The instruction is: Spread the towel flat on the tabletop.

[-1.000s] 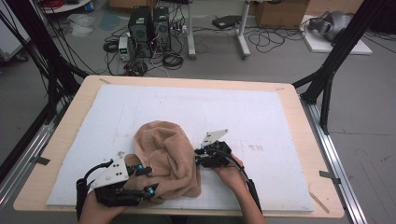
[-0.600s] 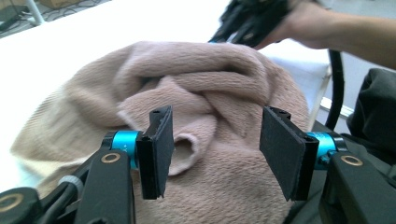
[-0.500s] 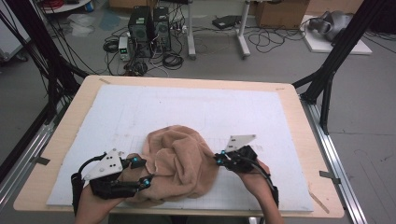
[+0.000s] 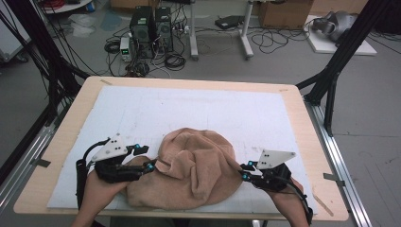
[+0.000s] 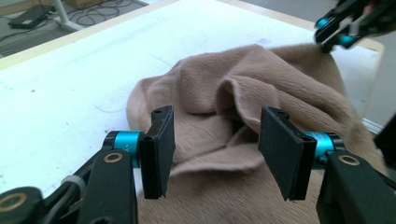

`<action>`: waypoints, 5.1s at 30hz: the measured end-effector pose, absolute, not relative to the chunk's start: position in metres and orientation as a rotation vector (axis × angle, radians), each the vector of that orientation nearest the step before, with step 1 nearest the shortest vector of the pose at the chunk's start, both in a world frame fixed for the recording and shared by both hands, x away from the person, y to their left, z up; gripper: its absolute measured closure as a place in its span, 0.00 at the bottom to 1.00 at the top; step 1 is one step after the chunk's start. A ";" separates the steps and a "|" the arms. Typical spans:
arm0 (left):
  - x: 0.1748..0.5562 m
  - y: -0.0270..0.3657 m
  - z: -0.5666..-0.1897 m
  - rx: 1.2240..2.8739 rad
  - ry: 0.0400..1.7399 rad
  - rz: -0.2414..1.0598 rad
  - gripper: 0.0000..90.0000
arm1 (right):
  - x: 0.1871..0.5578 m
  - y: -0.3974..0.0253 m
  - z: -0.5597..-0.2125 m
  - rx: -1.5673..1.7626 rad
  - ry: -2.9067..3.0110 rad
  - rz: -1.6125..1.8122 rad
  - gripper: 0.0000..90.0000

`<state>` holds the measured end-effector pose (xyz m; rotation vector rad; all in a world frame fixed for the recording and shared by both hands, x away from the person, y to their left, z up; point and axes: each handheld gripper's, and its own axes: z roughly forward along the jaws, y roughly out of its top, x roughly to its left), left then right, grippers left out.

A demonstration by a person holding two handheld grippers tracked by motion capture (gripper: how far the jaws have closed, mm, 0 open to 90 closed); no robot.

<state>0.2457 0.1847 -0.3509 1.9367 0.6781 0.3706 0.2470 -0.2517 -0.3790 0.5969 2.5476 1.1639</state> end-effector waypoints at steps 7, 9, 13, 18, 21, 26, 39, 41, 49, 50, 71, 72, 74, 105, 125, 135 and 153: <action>0.280 0.172 -0.361 1.971 0.745 0.394 0.57 | 0.279 -0.241 -0.372 0.621 2.511 1.199 0.69; 0.288 0.168 -0.365 1.985 0.764 0.395 0.58 | 0.294 -0.236 -0.376 0.628 2.515 1.211 0.68; 0.301 0.162 -0.375 2.025 0.786 0.374 0.58 | 0.317 -0.228 -0.383 0.643 2.517 1.211 0.67; 0.315 0.152 -0.392 2.102 0.818 0.346 0.58 | 0.355 -0.217 -0.409 0.747 2.537 1.141 0.64; 0.321 0.149 -0.402 2.180 0.846 0.356 0.59 | 0.365 -0.213 -0.423 0.807 2.557 1.076 0.63; 0.330 0.150 -0.411 2.228 0.875 0.294 0.78 | 0.374 -0.210 -0.438 0.851 2.609 1.020 0.76; 0.349 0.160 -0.399 2.100 0.922 0.389 0.94 | 0.366 -0.241 -0.399 0.860 2.442 1.068 0.93; 0.361 0.161 -0.391 2.022 0.967 0.461 0.93 | 0.366 -0.247 -0.395 0.881 2.403 1.081 0.93; 0.369 0.162 -0.381 1.953 0.983 0.472 0.68 | 0.367 -0.257 -0.399 0.959 2.351 1.118 0.68; 0.369 0.159 -0.383 1.991 0.964 0.412 0.66 | 0.366 -0.256 -0.402 0.954 2.364 1.127 0.62; 0.372 0.127 -0.429 2.302 0.954 0.343 0.68 | 0.358 -0.253 -0.439 0.932 2.563 1.024 0.69; 0.372 0.127 -0.429 2.303 0.950 0.348 0.70 | 0.358 -0.253 -0.439 0.930 2.562 1.024 0.70; 0.373 0.129 -0.430 2.291 0.944 0.314 0.81 | 0.359 -0.253 -0.439 0.934 2.567 1.038 0.85; 0.428 0.154 -0.307 1.943 0.952 0.892 0.84 | 0.422 -0.240 -0.318 0.879 2.228 1.127 0.82; 0.366 0.169 -0.372 2.067 0.844 0.474 0.56 | 0.354 -0.218 -0.375 0.802 2.443 1.236 0.52; 0.333 0.157 -0.390 2.147 0.727 0.294 0.53 | 0.314 -0.210 -0.407 0.720 2.522 1.252 0.52; 0.336 0.133 -0.418 2.361 0.616 0.211 0.75 | 0.312 -0.200 -0.445 0.740 2.595 1.183 0.68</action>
